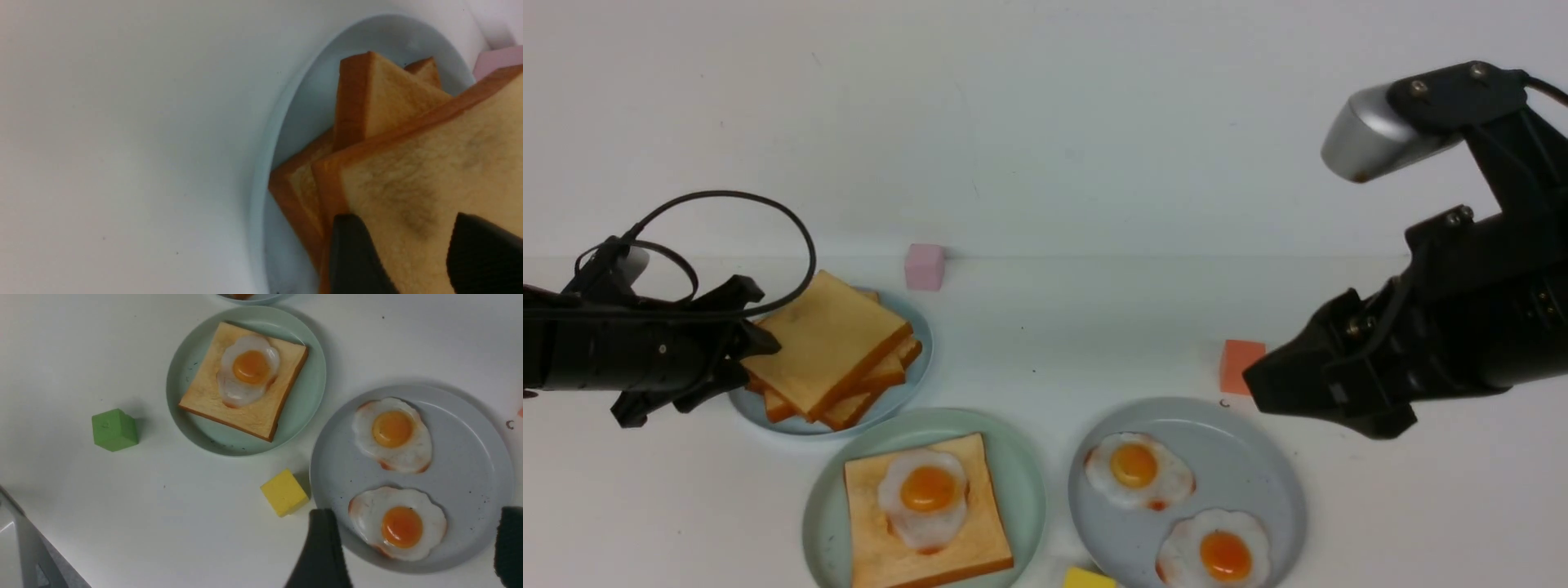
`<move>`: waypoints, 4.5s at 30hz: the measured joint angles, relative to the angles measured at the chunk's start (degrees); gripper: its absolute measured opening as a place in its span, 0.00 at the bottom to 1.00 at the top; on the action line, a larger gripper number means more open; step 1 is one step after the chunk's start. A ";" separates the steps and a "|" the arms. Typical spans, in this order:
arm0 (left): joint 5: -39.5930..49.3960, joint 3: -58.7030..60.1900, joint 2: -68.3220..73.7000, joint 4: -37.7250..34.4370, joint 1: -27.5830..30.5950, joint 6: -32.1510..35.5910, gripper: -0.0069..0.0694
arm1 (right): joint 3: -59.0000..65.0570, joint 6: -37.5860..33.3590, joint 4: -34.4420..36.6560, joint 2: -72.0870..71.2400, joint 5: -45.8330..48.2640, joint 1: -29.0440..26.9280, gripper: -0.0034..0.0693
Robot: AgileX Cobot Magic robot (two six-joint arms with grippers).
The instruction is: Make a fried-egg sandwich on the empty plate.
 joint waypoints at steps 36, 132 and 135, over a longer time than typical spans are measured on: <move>4.72 0.00 -8.17 -4.70 0.06 20.90 0.11 | 0.00 0.00 2.80 -0.07 1.71 0.00 0.79; 30.99 18.33 -96.76 74.86 -20.35 -52.62 0.10 | 50.57 3.72 -3.43 -60.97 -26.91 0.00 0.24; 30.50 18.59 -96.76 79.04 -20.35 -52.59 0.10 | 50.57 3.72 -3.47 -60.97 -26.91 0.00 0.24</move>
